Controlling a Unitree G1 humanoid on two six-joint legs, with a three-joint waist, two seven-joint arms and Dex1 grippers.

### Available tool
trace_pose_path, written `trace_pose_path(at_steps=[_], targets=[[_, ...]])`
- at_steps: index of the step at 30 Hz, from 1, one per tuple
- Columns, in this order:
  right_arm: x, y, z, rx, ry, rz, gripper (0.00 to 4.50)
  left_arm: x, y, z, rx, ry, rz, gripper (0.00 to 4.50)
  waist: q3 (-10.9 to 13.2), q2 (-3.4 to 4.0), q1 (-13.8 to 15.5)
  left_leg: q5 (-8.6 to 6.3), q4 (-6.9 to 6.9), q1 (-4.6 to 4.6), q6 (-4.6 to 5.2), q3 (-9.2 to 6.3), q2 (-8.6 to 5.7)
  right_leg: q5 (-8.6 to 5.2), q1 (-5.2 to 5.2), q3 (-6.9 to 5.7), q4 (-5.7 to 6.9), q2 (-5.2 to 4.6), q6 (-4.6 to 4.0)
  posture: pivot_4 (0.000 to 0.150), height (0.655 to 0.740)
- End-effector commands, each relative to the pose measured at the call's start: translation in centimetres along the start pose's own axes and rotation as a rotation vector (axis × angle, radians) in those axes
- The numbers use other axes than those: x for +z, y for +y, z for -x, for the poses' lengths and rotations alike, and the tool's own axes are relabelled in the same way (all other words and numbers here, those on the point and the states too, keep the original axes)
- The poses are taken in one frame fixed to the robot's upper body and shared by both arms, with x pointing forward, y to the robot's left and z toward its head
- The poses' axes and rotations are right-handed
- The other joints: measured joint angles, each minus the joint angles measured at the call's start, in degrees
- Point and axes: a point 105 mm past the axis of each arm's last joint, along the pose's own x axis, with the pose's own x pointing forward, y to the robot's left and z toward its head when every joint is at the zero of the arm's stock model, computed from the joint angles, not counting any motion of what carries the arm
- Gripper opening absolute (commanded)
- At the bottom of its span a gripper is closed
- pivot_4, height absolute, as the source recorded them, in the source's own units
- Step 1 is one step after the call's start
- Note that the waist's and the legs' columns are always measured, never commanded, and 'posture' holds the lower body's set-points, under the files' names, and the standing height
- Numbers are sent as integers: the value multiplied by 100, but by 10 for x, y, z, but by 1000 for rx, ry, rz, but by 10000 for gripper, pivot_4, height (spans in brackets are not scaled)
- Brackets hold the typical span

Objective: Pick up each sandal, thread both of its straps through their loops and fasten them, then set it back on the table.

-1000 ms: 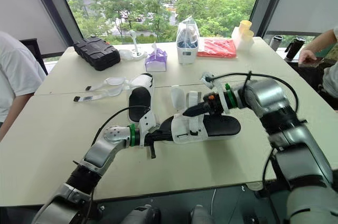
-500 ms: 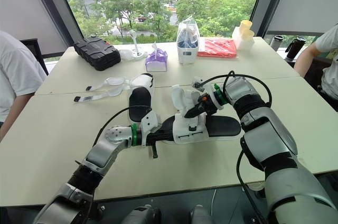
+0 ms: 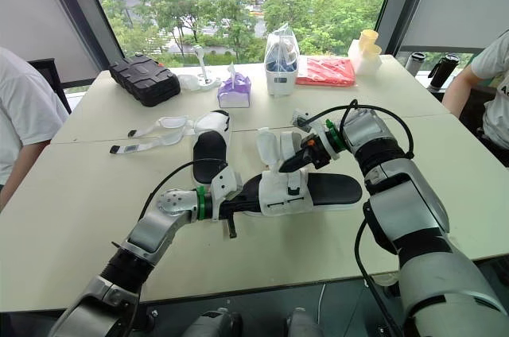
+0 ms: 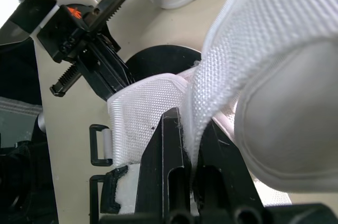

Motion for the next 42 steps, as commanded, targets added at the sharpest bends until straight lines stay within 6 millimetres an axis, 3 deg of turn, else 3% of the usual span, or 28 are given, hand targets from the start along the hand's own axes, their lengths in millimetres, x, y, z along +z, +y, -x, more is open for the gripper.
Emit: trace_pose_path(at_steps=[1,7,17,26,36,42], targets=[[5,6,8,8,-35,22,104,-10,-3,2,-7,32,22,0,0,0,0,0,0,-1,0,0,0,0,-1,0,0,0,0,1500,7400],[-3,13,7,27,-37,11,104,-8,-2,1,-7,29,22,0,-1,2,-9,1,2,-20,1,1,1,1,-24,2,4,-7,-1,1500,7400],[11,24,4,54,-131,4,104,-7,-1,1,-5,26,23,0,-1,2,-8,4,3,-43,0,4,2,3,-54,5,9,-7,-4,1500,7400],[9,32,5,61,-129,12,104,-8,-2,1,-7,26,28,0,-1,2,-9,4,4,-43,1,5,3,4,-54,5,9,-7,-5,1500,7400],[-2,44,2,65,-109,32,104,-8,-3,0,-9,23,26,0,-1,2,2,4,6,-43,1,6,4,4,-54,6,9,-7,-6,1500,7400],[-23,49,-3,42,-45,85,104,-8,-3,0,-9,21,25,0,-2,1,17,4,7,-44,1,7,4,5,-54,6,9,-7,-6,1500,7400]])
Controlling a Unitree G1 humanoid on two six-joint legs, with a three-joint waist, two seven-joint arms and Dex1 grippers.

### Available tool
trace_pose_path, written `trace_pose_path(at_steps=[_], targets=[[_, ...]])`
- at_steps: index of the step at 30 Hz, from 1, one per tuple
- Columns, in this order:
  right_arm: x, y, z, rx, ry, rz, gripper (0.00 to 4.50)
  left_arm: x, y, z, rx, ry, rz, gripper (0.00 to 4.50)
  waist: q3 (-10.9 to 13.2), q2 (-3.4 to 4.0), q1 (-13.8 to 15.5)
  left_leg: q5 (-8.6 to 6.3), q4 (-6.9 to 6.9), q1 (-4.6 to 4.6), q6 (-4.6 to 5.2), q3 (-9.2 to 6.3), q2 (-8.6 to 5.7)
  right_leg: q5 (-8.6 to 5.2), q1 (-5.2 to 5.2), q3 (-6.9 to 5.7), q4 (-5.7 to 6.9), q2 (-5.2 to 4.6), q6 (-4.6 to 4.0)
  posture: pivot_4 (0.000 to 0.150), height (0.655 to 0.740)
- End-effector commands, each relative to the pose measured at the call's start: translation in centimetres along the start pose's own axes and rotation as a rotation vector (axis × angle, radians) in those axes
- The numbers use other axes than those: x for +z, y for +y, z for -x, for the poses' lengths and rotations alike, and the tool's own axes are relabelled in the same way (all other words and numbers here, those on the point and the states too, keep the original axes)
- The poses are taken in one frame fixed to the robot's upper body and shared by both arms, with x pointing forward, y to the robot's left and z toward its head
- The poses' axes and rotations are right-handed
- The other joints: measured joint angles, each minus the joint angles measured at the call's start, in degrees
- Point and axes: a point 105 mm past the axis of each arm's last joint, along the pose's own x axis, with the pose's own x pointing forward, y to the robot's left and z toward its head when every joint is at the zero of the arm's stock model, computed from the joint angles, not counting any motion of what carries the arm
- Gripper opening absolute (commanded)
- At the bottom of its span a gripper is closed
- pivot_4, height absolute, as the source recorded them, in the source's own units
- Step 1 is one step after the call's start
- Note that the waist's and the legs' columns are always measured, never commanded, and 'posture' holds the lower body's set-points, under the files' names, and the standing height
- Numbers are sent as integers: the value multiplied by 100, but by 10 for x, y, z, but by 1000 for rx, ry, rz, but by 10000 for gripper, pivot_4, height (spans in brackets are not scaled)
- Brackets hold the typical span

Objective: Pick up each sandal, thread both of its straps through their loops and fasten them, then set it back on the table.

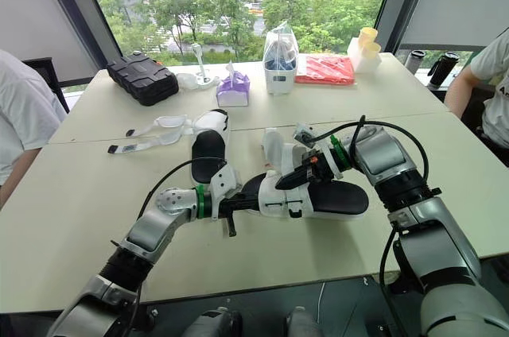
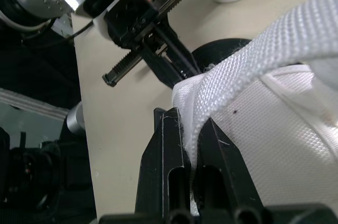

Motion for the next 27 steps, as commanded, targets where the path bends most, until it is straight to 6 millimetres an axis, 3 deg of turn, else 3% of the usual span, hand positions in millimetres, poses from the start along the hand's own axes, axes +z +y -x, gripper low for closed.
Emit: trace_pose_path(at_steps=[1,3,6,12,14,17,21,27], targets=[[-4,7,2,-9,22,71,104,-10,-4,-1,-12,28,26,0,0,0,1,0,1,0,0,1,0,0,0,0,0,0,0,1500,7400],[-7,11,2,-7,23,75,104,-10,-5,-1,-12,27,27,0,0,0,5,0,1,0,0,1,0,0,1,0,0,0,0,1500,7400],[-7,13,3,-12,16,83,9776,-11,-5,-2,-14,27,28,0,0,-1,6,0,4,0,0,2,0,1,2,1,0,-1,0,1500,7400],[5,22,23,-66,-22,114,38450,-11,-5,-2,-15,26,28,0,0,-1,14,0,6,0,1,2,0,1,4,1,0,-2,0,1500,7400],[13,31,37,-83,-53,112,44593,-11,-5,-2,-13,26,29,0,0,-1,25,0,7,0,1,3,0,1,5,1,0,-3,0,1500,7400],[16,43,57,-123,-78,98,44593,-11,-5,-2,-11,25,31,0,-1,-1,22,0,5,-3,1,2,0,1,3,0,-4,-6,0,1500,7400],[-4,56,72,-162,-59,13,44593,-11,-6,-3,-14,23,31,0,-1,-2,28,-1,5,-5,2,1,2,1,6,-3,-7,-7,0,1500,7400],[-41,69,60,-136,-56,-155,44593,-10,-6,-6,-23,18,29,0,-3,-2,28,-1,8,-5,5,5,2,1,9,-1,-8,-10,0,1500,7400]])
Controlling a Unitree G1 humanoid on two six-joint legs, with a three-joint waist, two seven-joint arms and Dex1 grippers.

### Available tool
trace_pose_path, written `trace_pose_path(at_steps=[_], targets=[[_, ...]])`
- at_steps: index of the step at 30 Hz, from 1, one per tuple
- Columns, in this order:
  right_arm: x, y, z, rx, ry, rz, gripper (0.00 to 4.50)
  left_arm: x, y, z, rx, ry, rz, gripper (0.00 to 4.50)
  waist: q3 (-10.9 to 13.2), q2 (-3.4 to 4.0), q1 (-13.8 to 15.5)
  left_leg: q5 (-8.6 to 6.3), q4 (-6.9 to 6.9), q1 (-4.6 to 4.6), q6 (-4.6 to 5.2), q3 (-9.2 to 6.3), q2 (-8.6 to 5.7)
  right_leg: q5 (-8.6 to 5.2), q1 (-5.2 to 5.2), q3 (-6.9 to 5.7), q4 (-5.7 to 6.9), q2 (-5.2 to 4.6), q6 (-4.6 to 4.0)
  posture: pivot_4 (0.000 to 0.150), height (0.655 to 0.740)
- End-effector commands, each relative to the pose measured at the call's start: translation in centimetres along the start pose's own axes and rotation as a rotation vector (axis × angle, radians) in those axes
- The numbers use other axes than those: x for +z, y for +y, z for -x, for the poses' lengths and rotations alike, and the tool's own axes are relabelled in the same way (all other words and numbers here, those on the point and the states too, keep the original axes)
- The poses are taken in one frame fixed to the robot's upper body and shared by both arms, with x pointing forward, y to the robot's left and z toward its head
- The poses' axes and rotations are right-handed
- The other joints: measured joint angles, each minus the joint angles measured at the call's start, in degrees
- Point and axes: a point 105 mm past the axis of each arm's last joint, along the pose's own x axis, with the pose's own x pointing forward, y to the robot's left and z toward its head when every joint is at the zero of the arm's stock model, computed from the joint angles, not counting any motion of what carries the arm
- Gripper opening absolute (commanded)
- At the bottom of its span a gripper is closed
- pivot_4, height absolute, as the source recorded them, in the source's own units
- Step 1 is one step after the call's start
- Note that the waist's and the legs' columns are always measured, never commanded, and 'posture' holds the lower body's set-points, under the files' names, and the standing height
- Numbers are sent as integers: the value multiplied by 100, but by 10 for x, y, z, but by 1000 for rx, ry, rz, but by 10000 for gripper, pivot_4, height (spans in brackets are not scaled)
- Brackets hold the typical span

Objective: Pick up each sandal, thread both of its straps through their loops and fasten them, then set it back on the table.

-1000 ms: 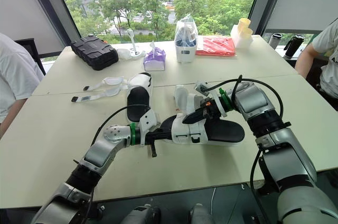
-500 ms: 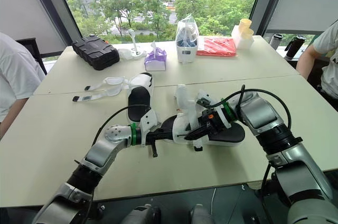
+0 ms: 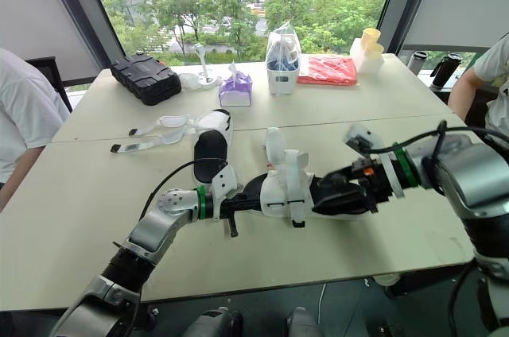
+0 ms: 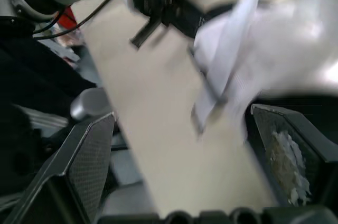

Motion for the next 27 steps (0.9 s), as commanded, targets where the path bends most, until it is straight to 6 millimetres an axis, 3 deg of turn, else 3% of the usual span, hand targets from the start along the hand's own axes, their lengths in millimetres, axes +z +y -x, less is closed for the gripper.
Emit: trace_pose_path(at_steps=[1,4,9,15,21,27], targets=[[-10,5,-3,-5,-23,-35,44593,-9,-5,-3,-21,28,20,0,0,0,2,0,2,0,0,0,0,0,1,0,0,0,0,1500,7400],[-31,-7,-18,-43,-27,-91,44593,-9,-5,-4,-29,31,19,0,-2,-3,1,1,7,0,1,1,0,0,6,0,0,0,0,1500,7400],[-37,-15,-35,-64,-52,-113,44593,-10,-5,-4,-32,35,18,0,-4,-1,0,1,9,1,2,1,-1,0,6,0,1,1,1,1500,7400],[-34,-20,-53,-64,-70,-94,44593,-9,-4,-5,-32,33,15,0,-5,-2,-3,1,9,2,2,0,0,1,8,-1,0,3,1,1500,7400],[-14,-20,-68,-25,-136,-33,44593,-8,-5,-4,-27,30,17,0,-5,-1,-8,2,15,2,3,1,0,2,9,2,2,5,3,1500,7400],[-8,-21,-70,-17,-151,-48,44593,-8,-4,-3,-18,29,18,0,-6,-1,-9,2,16,3,2,0,1,3,10,2,2,7,4,1500,7400]])
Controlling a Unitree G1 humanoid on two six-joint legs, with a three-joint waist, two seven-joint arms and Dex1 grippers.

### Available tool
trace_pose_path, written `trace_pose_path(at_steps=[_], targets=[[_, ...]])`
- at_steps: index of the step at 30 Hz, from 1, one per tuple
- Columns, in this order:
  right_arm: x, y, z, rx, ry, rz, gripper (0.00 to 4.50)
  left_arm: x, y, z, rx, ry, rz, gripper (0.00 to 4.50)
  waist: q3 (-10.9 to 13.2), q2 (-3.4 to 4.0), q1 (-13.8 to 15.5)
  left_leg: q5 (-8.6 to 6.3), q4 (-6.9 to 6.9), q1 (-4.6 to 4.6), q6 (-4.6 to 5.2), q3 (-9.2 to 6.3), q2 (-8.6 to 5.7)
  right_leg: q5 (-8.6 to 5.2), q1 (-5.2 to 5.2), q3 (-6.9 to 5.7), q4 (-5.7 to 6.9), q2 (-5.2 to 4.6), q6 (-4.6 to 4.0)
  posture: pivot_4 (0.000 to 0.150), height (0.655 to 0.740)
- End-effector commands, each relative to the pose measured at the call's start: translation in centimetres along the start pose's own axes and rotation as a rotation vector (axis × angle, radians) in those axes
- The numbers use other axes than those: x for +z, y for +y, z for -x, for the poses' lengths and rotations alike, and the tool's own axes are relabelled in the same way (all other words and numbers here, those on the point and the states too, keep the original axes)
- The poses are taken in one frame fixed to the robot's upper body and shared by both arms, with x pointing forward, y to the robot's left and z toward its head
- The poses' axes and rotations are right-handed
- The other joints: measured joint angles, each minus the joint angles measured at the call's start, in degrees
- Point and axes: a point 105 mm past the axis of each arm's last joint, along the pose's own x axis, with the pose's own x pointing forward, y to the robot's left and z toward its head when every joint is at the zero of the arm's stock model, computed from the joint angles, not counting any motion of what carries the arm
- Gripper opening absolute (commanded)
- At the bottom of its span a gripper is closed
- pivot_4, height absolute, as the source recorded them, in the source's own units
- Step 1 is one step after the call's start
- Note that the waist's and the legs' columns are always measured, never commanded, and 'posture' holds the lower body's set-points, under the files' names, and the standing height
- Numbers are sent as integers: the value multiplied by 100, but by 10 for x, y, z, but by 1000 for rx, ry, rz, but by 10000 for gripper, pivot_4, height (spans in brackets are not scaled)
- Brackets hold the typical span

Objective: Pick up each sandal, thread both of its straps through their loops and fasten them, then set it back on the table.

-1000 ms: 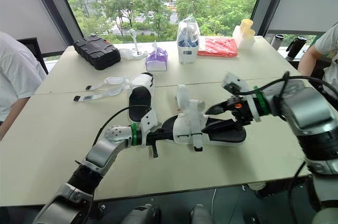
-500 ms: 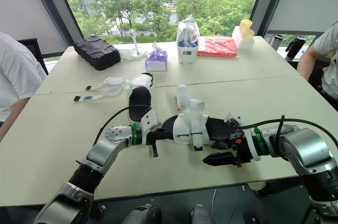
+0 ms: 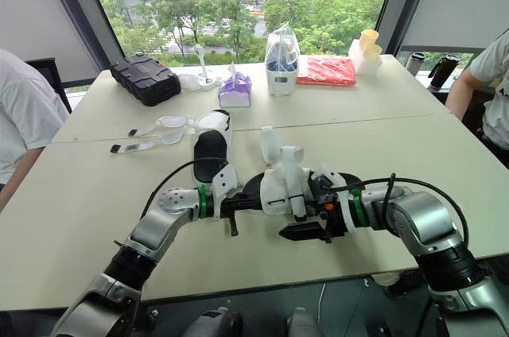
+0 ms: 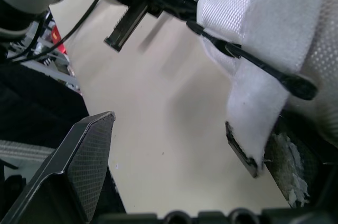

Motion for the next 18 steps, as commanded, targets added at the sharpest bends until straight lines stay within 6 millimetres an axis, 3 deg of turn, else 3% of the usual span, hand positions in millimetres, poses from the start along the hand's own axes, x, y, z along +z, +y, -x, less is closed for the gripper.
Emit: trace_pose_path(at_steps=[1,2,5,12,16,18], targets=[[14,4,4,2,-30,42,44593,-8,-6,-1,-11,26,13,0,0,0,-1,0,0,0,0,0,0,0,0,0,0,0,0,1500,7400],[12,6,3,11,-24,32,44593,-8,-6,-1,-10,26,13,0,0,0,-1,0,0,0,0,0,0,0,0,0,0,0,0,1500,7400],[7,9,3,22,-10,22,35929,-8,-6,-1,-8,25,13,0,0,0,0,0,-1,0,0,0,0,0,0,0,0,0,0,1500,7400],[5,4,1,12,-8,-8,516,-7,-5,-2,-5,22,12,0,0,0,2,0,-3,0,0,-1,1,0,-1,0,-1,0,0,1500,7400],[-2,4,1,16,20,-15,516,-8,-6,-3,-8,22,12,0,0,0,2,0,-3,0,0,0,0,0,-1,0,-1,0,0,1500,7400],[-15,4,2,20,77,-13,516,-8,-7,-3,-11,24,14,0,0,1,12,0,-3,0,0,-1,0,0,-2,0,-1,0,0,1500,7400]])
